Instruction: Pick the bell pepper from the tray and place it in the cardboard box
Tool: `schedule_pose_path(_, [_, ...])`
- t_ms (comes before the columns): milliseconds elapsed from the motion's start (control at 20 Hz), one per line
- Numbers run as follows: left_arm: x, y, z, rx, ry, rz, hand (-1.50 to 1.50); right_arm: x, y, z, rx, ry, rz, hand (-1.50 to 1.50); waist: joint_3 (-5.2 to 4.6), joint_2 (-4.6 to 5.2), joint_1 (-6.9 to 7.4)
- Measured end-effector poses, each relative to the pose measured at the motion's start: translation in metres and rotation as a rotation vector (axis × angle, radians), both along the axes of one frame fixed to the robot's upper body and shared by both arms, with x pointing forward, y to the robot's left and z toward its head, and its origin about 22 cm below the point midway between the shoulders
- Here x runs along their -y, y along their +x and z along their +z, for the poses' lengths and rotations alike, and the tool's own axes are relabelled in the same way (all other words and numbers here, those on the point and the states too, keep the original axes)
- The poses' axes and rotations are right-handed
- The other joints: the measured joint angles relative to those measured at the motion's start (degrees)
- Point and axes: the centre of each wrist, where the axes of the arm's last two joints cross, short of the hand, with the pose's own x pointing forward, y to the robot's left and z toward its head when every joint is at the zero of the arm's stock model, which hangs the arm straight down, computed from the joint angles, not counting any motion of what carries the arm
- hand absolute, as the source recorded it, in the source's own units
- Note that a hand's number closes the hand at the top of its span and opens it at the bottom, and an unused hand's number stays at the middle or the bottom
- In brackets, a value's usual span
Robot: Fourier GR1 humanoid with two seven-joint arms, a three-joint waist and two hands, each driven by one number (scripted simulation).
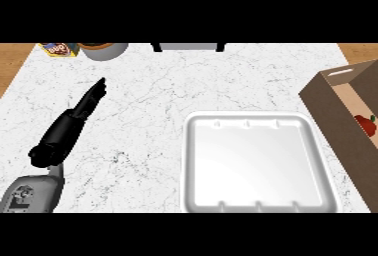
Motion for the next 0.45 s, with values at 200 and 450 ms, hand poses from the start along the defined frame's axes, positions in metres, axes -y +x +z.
schedule_pose_path(200, [-0.004, 0.002, 0.004, -0.001, -0.001, 0.007, 0.0, 0.011, -0.005, 0.001, 0.247, 0.235, -0.102, -1.5, -0.01, 0.01, -0.26])
schedule_pose_path(450, [-0.009, 0.008, 0.01, 0.008, -0.005, -0.003, 0.0, 0.043, -0.029, -0.005, 0.399, 0.384, -0.226, -1.5, -0.07, 0.29, 0.05])
